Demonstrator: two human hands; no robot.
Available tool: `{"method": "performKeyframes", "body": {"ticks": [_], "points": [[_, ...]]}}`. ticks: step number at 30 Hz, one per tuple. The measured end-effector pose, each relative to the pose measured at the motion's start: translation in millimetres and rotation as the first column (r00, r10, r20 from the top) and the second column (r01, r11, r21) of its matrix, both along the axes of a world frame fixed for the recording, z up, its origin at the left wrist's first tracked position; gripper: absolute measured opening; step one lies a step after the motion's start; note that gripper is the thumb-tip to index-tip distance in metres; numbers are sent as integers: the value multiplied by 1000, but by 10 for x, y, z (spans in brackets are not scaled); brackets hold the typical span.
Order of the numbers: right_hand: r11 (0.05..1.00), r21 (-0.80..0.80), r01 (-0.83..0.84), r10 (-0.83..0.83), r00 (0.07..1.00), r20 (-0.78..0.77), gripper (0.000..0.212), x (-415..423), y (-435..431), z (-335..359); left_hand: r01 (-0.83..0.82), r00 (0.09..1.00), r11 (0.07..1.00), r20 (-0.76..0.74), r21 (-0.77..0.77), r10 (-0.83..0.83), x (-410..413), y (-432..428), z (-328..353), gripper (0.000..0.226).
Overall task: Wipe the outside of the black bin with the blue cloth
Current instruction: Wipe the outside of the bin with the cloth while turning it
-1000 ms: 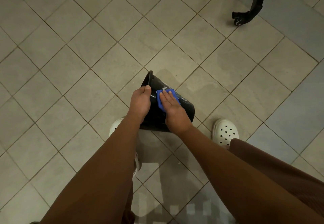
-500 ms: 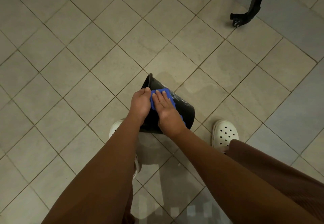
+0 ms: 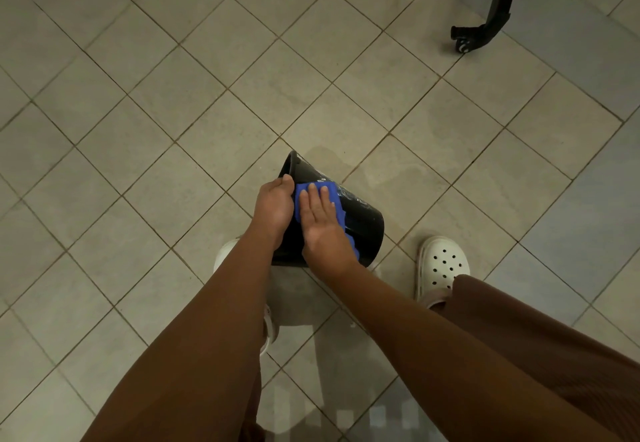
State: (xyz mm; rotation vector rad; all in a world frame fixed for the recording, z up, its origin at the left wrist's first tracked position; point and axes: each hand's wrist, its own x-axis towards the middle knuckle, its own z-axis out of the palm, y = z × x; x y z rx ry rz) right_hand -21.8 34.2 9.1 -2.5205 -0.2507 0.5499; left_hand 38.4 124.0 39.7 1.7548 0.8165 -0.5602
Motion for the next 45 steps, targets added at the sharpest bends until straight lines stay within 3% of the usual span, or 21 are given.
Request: {"method": "performKeyframes", "body": {"ticks": [2, 8, 14, 17, 22, 28, 34, 37, 41, 45], "points": [[1000, -7, 1, -1, 999, -36, 78, 109, -56, 7, -31, 999, 999, 20, -21, 32, 4, -6, 3, 40], [976, -36, 214, -217, 962, -168, 77, 135, -6, 66, -75, 997, 996, 14, -47, 76, -9, -26, 3, 34], [995, 81, 53, -46, 995, -89, 79, 134, 115, 148, -47, 998, 998, 50, -48, 49, -8, 1, 17, 35], [981, 148, 121, -103, 987, -127, 83, 267, -12, 116, -38, 996, 996, 77, -79, 44, -15, 0, 34, 34], [964, 38, 264, -252, 948, -193, 91, 285, -199, 8, 3, 999, 997, 53, -71, 1, -41, -6, 59, 28], [972, 216, 89, -100, 994, 40, 73, 213, -120, -5, 83, 994, 994, 83, -67, -78, -27, 53, 75, 30], [959, 187, 212, -201, 977, -76, 72, 397, -280, -44, 109, 994, 984, 36, -139, -105, -65, 66, 93, 28], [959, 185, 213, -215, 977, -14, 71, 282, -252, -67, 77, 995, 978, -43, -192, -86, -37, 80, 137, 30], [977, 202, 66, -84, 993, 86, 75, 29, -214, -148, -9, 993, 990, -118, -144, -8, 22, 72, 108, 61], [978, 186, -93, 70, 990, 126, 76, -161, -208, -210, -8, 985, 998, -171, -61, -3, 23, 35, 13, 70]]}}
